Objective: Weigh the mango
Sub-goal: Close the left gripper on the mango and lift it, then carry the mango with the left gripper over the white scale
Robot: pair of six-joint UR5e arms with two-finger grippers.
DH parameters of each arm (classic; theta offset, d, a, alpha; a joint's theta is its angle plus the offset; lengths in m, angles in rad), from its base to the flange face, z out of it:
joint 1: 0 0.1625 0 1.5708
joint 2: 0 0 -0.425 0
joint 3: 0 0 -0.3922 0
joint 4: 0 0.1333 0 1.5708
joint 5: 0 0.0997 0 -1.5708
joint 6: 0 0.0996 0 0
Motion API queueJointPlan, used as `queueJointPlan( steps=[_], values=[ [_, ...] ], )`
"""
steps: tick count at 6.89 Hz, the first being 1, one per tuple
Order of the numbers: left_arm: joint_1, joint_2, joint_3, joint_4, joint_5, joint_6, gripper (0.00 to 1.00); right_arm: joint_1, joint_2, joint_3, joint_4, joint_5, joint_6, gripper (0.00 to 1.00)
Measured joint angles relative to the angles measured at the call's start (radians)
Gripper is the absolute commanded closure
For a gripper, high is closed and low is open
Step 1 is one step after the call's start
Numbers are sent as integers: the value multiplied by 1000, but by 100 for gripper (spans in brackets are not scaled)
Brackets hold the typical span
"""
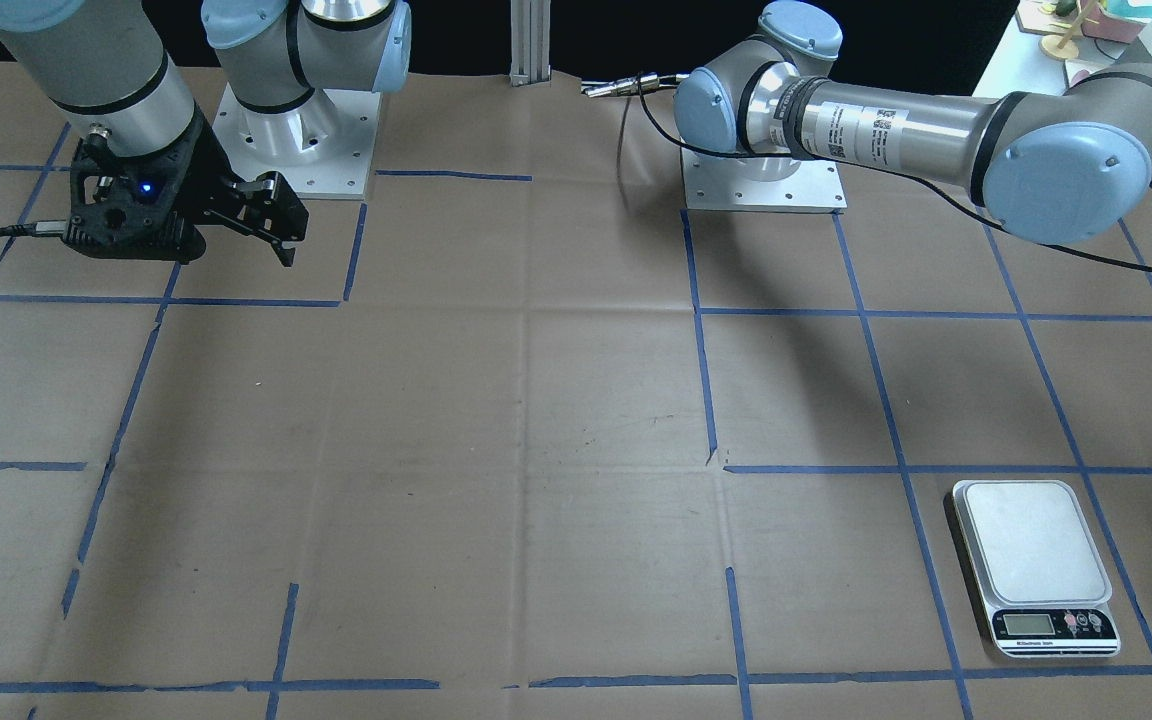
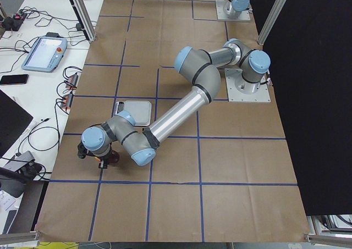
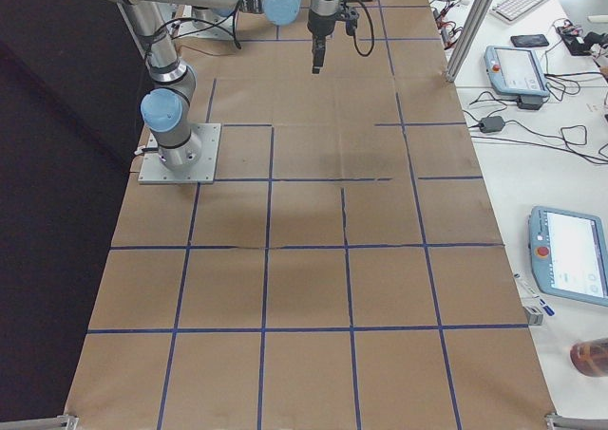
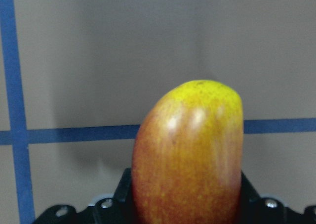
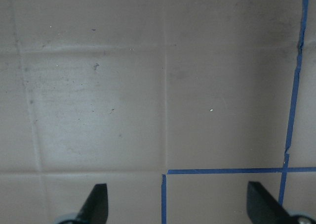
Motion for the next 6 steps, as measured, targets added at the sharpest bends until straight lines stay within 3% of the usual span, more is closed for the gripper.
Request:
queueJointPlan(
  steps=[3, 6],
  values=[
    [-53, 167, -101, -150, 4, -71, 59, 0, -1, 0, 0, 0, 0, 0],
    [-158, 424, -500, -69, 41, -196, 59, 0, 0, 0, 0, 0, 0, 0]
  ],
)
